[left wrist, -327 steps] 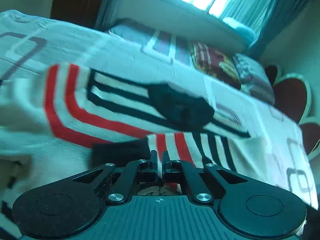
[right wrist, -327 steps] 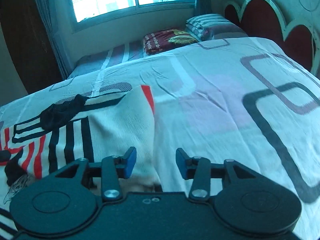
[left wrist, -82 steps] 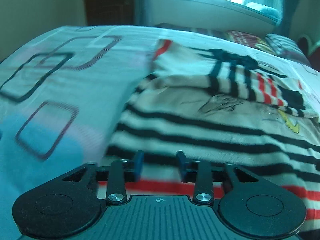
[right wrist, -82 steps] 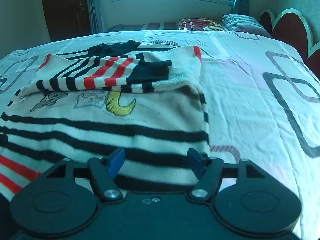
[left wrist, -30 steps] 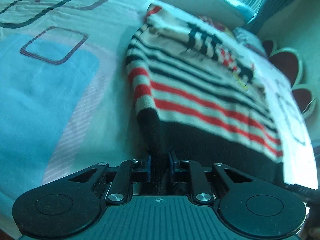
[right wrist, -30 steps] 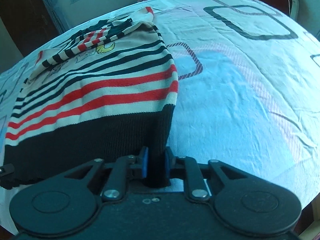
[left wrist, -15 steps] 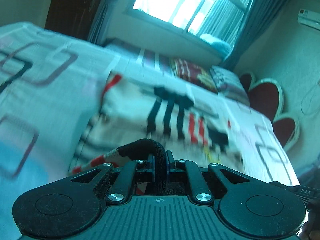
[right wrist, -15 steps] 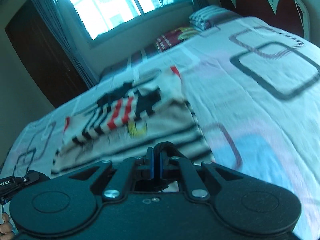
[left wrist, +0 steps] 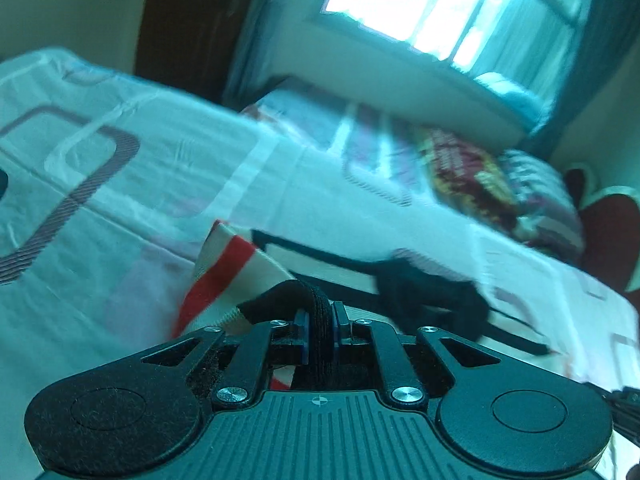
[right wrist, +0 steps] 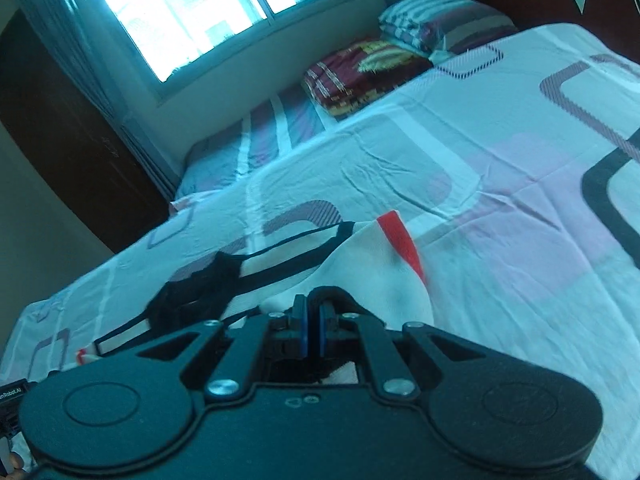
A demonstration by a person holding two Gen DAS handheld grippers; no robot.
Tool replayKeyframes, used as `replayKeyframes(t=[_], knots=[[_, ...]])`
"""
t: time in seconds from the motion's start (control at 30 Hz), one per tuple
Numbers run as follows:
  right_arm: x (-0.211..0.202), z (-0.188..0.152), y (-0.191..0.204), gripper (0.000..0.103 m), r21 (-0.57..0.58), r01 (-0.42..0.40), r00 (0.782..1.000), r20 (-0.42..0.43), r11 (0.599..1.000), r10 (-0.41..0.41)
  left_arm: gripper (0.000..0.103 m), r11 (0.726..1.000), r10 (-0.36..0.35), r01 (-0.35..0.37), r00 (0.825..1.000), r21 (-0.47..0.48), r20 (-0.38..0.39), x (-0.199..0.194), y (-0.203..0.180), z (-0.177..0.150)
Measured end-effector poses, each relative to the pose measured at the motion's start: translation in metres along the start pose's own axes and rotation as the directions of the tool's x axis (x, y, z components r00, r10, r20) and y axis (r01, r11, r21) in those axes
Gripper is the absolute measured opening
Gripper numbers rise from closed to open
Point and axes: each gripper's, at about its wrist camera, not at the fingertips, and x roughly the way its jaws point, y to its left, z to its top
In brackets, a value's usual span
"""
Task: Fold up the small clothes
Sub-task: 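Lift the hem and fold it toward the black collar with both grippers, then lay the hem onto the collar and open both grippers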
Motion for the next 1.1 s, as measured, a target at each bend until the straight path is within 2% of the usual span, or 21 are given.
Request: replayKeyframes(t=[0.1,0.17,0.23,0.27,0.3,0.33,0.4,0.43,0.5,0.53,0.57,0.6,0.63,0.67,0.77,0.83,0.9,1.03,1.1], knots=[[0.025,0.008,-0.006,0.007,0.032,0.013,1.000,-0.012,0.999,-0.013,0.010,0.999,0.009,-0.011,0.999,-0.030,-0.042,0.027,0.002,0.005],[0.032,0.013,-0.011,0.018,0.054,0.005,1.000,-0.014,0.999,-0.004,0.015,1.000,0.009,-0.011,0.996,-0.017,-0.092,0.039,0.000,0.007],[0.031,0.018,-0.018,0.040,0.086,-0.042,0.999,-0.023,0.995,0.044,0.026,1.000,-0.017,0.015,0.993,-0.018,-0.115,0.038,0.002,0.009],[0.027,0.021,-0.019,0.049,0.070,-0.036,0.999,-0.006,0.997,0.036,0.042,1.000,-0.027,0.026,0.994,-0.006,-0.105,0.034,0.001,0.009],[0.021,0.021,-0.019,0.060,0.041,-0.019,1.000,0.017,0.999,0.018,0.072,1.000,-0.018,0.019,0.996,0.019,-0.084,0.027,0.001,0.009],[0.016,0.023,-0.020,0.065,0.015,-0.011,0.999,0.036,1.000,0.010,0.098,0.999,0.009,-0.006,0.999,0.051,-0.043,0.020,0.000,0.010],[0.014,0.024,-0.019,0.065,-0.044,-0.004,0.999,0.044,0.999,0.006,0.102,0.991,0.030,-0.036,0.998,0.129,0.053,0.006,-0.001,0.010],[0.016,0.024,-0.017,0.063,-0.081,0.009,0.999,0.036,0.997,-0.006,0.102,0.985,0.033,-0.041,0.998,0.169,0.050,0.006,-0.002,0.012],[0.023,0.019,-0.009,0.060,-0.169,0.028,0.999,0.021,0.985,-0.025,0.098,0.973,0.045,-0.048,0.999,0.225,0.019,0.015,-0.003,0.012],[0.027,0.015,-0.004,0.059,-0.211,0.031,1.000,0.012,0.977,-0.029,0.087,0.968,0.057,-0.058,0.998,0.246,0.012,0.020,-0.004,0.011],[0.031,0.012,0.000,0.058,-0.246,0.035,0.999,0.006,0.969,-0.034,0.081,0.963,0.066,-0.064,0.998,0.262,0.001,0.025,-0.004,0.011],[0.035,0.008,0.004,0.055,-0.274,0.041,0.999,0.000,0.961,-0.042,0.065,0.962,0.071,-0.064,0.997,0.266,-0.017,0.031,-0.005,0.011],[0.040,0.006,0.007,0.048,-0.295,0.046,0.999,-0.010,0.954,-0.051,0.049,0.962,0.076,-0.064,0.996,0.264,-0.036,0.037,-0.004,0.010],[0.045,0.005,0.009,0.043,-0.311,0.055,0.998,-0.013,0.949,-0.063,0.043,0.961,0.085,-0.068,0.995,0.269,-0.050,0.042,-0.004,0.008],[0.045,0.002,0.015,0.021,-0.352,0.046,0.999,-0.010,0.935,-0.053,0.039,0.950,0.101,-0.086,0.994,0.300,-0.034,0.043,-0.009,-0.002],[0.043,0.002,0.020,0.011,-0.386,0.040,0.999,-0.010,0.922,-0.047,0.011,0.948,0.099,-0.088,0.995,0.306,-0.020,0.040,-0.013,-0.005],[0.042,0.003,0.022,0.006,-0.388,0.031,0.999,0.001,0.921,-0.034,0.006,0.953,0.088,-0.084,0.996,0.292,0.000,0.035,-0.014,-0.006],[0.028,0.015,0.025,0.006,-0.332,0.042,0.995,0.101,0.942,-0.008,0.006,0.960,0.093,-0.112,0.992,0.258,0.085,0.026,-0.016,0.001],[0.027,0.024,0.027,0.006,-0.321,0.047,0.992,0.124,0.946,-0.007,0.005,0.967,0.106,-0.130,0.987,0.220,0.120,0.027,-0.013,0.011]])
